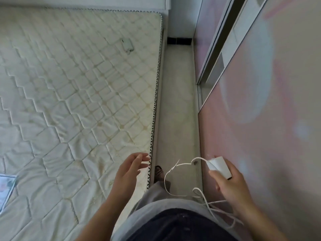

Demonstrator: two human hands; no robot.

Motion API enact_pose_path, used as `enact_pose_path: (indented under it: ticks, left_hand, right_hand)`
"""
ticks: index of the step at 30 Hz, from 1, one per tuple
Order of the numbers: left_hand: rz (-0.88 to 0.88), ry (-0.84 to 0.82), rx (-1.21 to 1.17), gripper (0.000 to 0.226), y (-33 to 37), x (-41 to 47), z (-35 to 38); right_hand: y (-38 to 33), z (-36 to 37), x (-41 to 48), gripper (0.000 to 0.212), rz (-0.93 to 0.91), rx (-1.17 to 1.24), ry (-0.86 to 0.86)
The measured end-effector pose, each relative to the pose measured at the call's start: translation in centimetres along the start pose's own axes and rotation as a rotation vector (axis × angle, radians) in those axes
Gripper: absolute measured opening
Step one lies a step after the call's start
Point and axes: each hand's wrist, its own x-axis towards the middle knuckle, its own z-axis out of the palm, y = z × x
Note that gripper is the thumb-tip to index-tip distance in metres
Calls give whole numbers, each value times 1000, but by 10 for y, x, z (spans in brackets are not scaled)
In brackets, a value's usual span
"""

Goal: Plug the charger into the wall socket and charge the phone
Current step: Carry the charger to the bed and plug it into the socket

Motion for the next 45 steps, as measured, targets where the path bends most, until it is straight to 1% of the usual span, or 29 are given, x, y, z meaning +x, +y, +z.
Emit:
enact_pose_path:
  ticks: [2, 5, 11, 17, 24, 28, 34, 41, 45]
  left_hand:
    - [39, -5, -10, 28, 33, 41, -9]
    - [48, 26, -32, 28, 69, 93, -20]
    - [18, 34, 1, 27, 105, 173, -15]
    - [13, 18, 38, 27, 158, 281, 18]
    - [74, 11, -7, 28, 267, 423, 75]
    - [67, 8, 5, 27, 311, 493, 97]
    - [37, 20, 0, 27, 360, 609, 110]
    - [152, -51, 50, 27, 466, 770, 111]
    - [152, -70, 73, 25, 512, 840, 114]
  right_hand:
    - [-37, 8, 31, 33, -16, 28, -8]
    - [-78, 16, 74, 33, -37, 31, -30]
    - [-124, 25, 155, 35, -9, 11, -36]
    - [-186, 23, 275, 33, -31, -6, -23]
    - [-295, -11, 437, 36, -78, 47, -15]
    - [-333, -16, 510, 34, -73, 25, -15]
    - [-391, -4, 623, 34, -32, 12, -27]
    - [-511, 5, 765, 38, -153, 27, 32]
    - [-550, 10, 820, 37, -152, 42, 22]
